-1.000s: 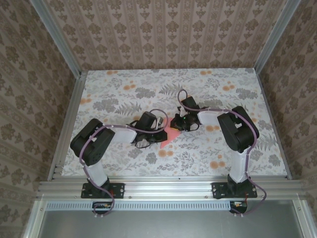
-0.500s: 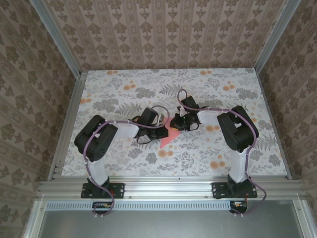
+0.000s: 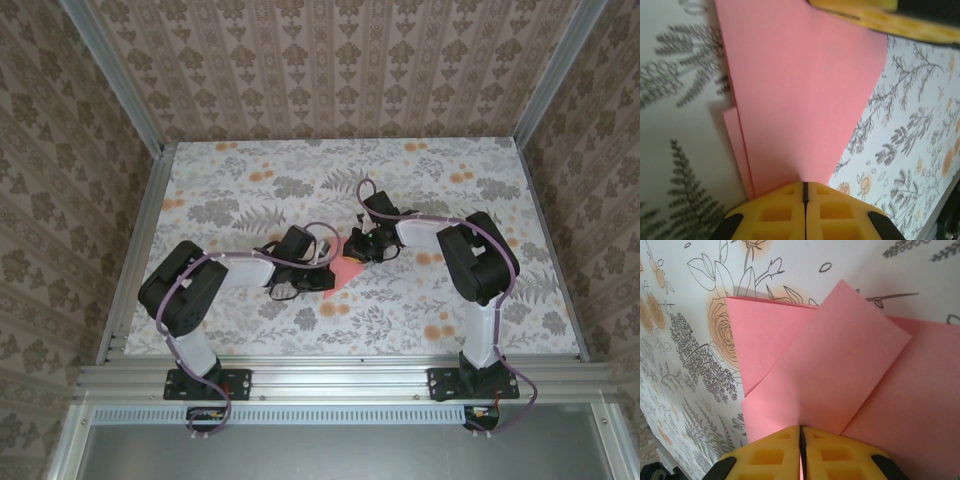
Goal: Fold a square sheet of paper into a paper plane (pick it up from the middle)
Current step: Fourth fold the wing at the center of the table.
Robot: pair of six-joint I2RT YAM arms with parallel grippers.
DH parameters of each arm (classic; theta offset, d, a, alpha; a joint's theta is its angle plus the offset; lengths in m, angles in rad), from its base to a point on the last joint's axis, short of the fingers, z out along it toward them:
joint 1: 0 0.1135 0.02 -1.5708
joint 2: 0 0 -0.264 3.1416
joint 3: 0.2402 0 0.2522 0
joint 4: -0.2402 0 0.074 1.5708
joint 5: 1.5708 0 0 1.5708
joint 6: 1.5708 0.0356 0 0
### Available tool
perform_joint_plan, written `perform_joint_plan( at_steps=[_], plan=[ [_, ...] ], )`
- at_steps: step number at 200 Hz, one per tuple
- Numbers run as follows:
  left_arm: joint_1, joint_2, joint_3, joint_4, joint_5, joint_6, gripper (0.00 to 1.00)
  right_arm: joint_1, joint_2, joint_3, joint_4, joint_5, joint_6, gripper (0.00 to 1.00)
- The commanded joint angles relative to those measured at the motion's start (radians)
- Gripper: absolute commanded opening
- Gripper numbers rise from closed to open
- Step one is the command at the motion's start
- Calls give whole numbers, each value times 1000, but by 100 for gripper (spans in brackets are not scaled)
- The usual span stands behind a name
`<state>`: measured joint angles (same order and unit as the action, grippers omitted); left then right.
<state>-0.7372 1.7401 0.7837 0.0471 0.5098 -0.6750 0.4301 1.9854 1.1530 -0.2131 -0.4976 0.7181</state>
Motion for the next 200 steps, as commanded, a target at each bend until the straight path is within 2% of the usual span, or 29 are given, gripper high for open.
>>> perform_joint_plan(
  at_steps=[1,67,98,138,169,200],
  plan=[
    [-37,-27,-43,-140,27,38,6,-2,78,-18,-109,148,15,12],
    [-45,-181,-139,-255,-26,40,6,-2,66,-7,-124,152,8,12],
    [27,-287,-141,-271,-15,19,7,-3,24,10,-122,122,-20,16],
    [141,-375,-109,-248,-17,-13,16,-3,-155,9,-80,55,-36,38],
    [162,-351,-83,-203,-22,-31,27,-2,-254,-56,-45,54,-3,43],
    [163,-298,-71,-141,-22,-60,37,-1,-278,-130,-8,99,43,47]
  ],
)
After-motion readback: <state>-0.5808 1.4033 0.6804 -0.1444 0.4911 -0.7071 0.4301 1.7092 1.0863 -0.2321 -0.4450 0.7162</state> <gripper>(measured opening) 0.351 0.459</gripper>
